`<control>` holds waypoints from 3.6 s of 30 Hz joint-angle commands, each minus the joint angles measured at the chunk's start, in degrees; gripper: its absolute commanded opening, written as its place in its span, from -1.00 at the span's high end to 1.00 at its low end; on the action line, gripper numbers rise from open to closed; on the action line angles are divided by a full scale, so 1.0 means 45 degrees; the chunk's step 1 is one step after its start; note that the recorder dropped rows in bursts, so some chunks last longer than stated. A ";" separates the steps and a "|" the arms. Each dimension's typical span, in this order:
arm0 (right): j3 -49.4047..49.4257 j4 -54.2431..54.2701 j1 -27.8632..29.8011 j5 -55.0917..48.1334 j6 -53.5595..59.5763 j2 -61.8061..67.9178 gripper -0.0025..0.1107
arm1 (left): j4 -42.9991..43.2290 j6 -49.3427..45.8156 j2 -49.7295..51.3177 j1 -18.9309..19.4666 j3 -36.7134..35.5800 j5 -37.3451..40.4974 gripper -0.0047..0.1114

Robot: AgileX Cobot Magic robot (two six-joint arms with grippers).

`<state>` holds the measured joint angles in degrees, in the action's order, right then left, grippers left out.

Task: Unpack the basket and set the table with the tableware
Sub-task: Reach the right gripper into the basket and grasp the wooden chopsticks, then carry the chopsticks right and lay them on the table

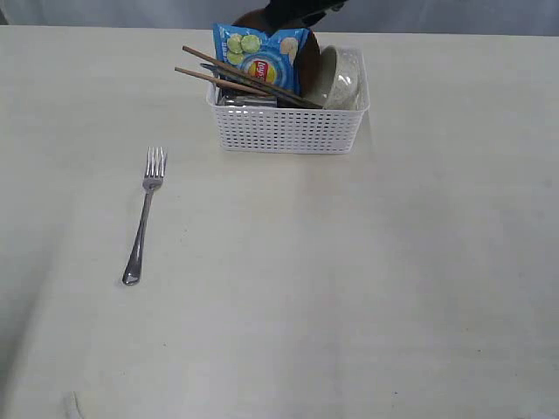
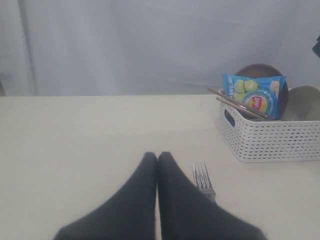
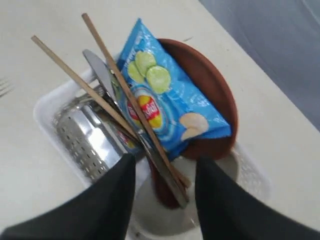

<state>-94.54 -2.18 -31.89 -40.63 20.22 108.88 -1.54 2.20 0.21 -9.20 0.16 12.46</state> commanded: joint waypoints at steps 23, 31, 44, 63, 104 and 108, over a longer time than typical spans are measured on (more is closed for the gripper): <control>-0.0016 0.3025 0.0074 0.3930 0.2517 0.2958 -0.01 | -0.0045 -0.0004 -0.0046 -0.0014 -0.0036 -0.0081 0.92; -0.0016 0.3295 0.0074 0.4138 0.2775 0.3376 -0.06 | -0.0045 -0.0004 -0.0046 -0.0014 -0.0036 -0.0081 0.92; -0.0016 0.5237 0.0074 0.4436 0.3989 0.3400 -0.34 | -0.0045 -0.0004 -0.0046 -0.0014 -0.0036 -0.0081 0.92; -0.0016 0.5643 0.0074 0.5683 0.3989 0.4001 -0.33 | -0.0045 -0.0004 -0.0046 -0.0014 -0.0036 -0.0081 0.92; -0.0016 0.5846 0.0074 0.4327 0.4694 0.2466 0.96 | -0.0044 -0.0004 -0.0046 -0.0014 -0.0036 -0.0081 0.92; -0.0016 0.5846 0.0074 0.3887 0.4694 0.1881 0.96 | -0.0044 -0.0004 -0.0046 -0.0014 -0.0036 -0.0081 0.92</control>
<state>-94.78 24.05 -31.75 -21.41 41.63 119.81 -1.54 2.20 0.21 -9.20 0.16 12.46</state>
